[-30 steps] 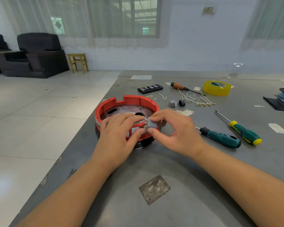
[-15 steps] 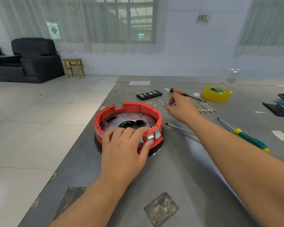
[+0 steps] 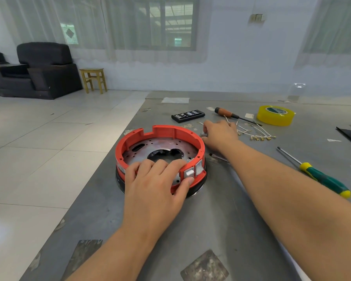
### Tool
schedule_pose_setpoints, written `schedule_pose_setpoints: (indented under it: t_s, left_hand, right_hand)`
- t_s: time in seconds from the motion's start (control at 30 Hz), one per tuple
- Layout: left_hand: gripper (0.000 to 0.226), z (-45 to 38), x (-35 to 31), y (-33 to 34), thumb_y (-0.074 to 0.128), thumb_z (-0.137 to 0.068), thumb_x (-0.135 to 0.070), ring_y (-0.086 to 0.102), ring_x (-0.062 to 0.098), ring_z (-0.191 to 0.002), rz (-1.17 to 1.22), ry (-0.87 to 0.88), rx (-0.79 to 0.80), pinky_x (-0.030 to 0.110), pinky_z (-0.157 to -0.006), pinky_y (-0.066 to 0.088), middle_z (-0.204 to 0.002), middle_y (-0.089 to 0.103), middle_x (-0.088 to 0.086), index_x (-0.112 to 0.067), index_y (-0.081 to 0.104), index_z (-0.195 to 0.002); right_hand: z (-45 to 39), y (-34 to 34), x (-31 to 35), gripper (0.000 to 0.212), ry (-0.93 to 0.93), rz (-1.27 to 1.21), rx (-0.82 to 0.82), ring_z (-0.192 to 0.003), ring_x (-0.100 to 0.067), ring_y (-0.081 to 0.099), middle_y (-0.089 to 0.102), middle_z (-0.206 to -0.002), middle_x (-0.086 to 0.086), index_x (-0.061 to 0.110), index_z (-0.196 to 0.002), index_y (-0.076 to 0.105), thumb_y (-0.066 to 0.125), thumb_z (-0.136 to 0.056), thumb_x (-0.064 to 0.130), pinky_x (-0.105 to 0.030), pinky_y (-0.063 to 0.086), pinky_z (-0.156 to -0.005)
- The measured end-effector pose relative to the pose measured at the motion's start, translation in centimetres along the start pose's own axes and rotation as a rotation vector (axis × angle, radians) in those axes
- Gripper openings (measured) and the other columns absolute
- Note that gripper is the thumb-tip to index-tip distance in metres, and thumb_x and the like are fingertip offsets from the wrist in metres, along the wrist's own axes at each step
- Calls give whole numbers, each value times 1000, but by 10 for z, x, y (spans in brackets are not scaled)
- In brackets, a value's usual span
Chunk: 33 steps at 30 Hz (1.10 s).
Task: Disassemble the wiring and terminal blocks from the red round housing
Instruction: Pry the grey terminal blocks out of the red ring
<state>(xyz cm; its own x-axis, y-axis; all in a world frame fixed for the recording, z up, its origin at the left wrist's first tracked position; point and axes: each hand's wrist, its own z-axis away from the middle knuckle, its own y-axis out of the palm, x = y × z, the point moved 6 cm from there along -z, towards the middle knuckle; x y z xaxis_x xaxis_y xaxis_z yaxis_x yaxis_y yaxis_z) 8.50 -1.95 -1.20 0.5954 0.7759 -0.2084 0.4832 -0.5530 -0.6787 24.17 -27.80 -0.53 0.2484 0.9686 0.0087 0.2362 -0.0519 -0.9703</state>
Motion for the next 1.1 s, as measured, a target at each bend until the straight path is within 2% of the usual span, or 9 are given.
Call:
schedule_pose_setpoints:
  t_s: [0.07,0.17,0.27,0.37,0.5,0.7,0.83,0.97,1.1]
  left_hand:
    - [32,0,0,0,54,-96,-55,58,18,-92,8,7,9,38,-94,33,-88,66,-16,-38,71,-117]
    - [32,0,1,1,53,-97,-54,58,17,-97,26,8,31,38,-95,30,-92,67,-16,-39,70,-120]
    - [32,0,-1,-1,57,-97,-51,58,18,-100,47,7,45,40,-95,31,-95,68,-15,-36,70,-122]
    - [32,0,-2,-4,59,-96,-47,58,20,-103,68,15,59,42,-95,30,-98,68,-14,-34,71,-122]
    - [34,3,-1,-11,56,-95,-48,59,21,-109,116,38,96,48,-99,34,-106,68,-15,-33,72,-121]
    - [31,8,3,-20,58,-94,-47,54,18,-115,189,57,125,50,-103,32,-105,68,-22,-36,70,-121]
    - [34,7,4,-19,58,-93,-55,53,12,-117,178,52,125,42,-105,25,-105,68,-23,-39,69,-121]
    - [43,6,5,-19,54,-92,-62,47,4,-114,214,50,103,36,-102,21,-100,58,-31,-40,70,-126]
    - [46,5,9,-20,49,-92,-66,46,0,-110,266,62,101,34,-101,20,-100,67,-24,-43,70,-126]
  right_hand:
    - [4,-6,1,27,-16,2,9,-125,-29,46,64,-123,-4,28,-114,57,54,-96,49,-48,32,-103]
    - [25,-23,5,28,-26,-129,-122,-129,-27,47,59,-133,-1,28,-119,62,56,-95,43,-47,34,-105]
    - [72,-36,14,21,-99,-291,-324,-121,-25,53,61,-125,1,25,-114,64,59,-95,32,-44,39,-101]
    - [120,-41,20,22,-197,-220,-446,-114,-23,56,63,-123,2,22,-115,65,61,-93,25,-42,44,-94]
    - [158,-41,6,32,-219,5,-388,-115,-25,58,61,-131,0,23,-124,62,59,-92,29,-41,45,-93]
    - [188,-44,-43,37,-54,234,-233,-107,-27,62,63,-124,-1,23,-122,60,52,-94,46,-41,46,-89]
    - [198,-52,-49,40,-51,225,-240,-109,-23,61,62,-123,3,27,-126,59,43,-98,51,-39,46,-91]
    - [208,-57,-26,40,-147,135,-292,-106,-23,61,63,-121,2,27,-126,61,46,-98,51,-40,48,-89]
    - [204,-60,-32,43,-109,159,-280,-111,-25,61,61,-127,1,26,-128,59,46,-97,53,-41,47,-92]
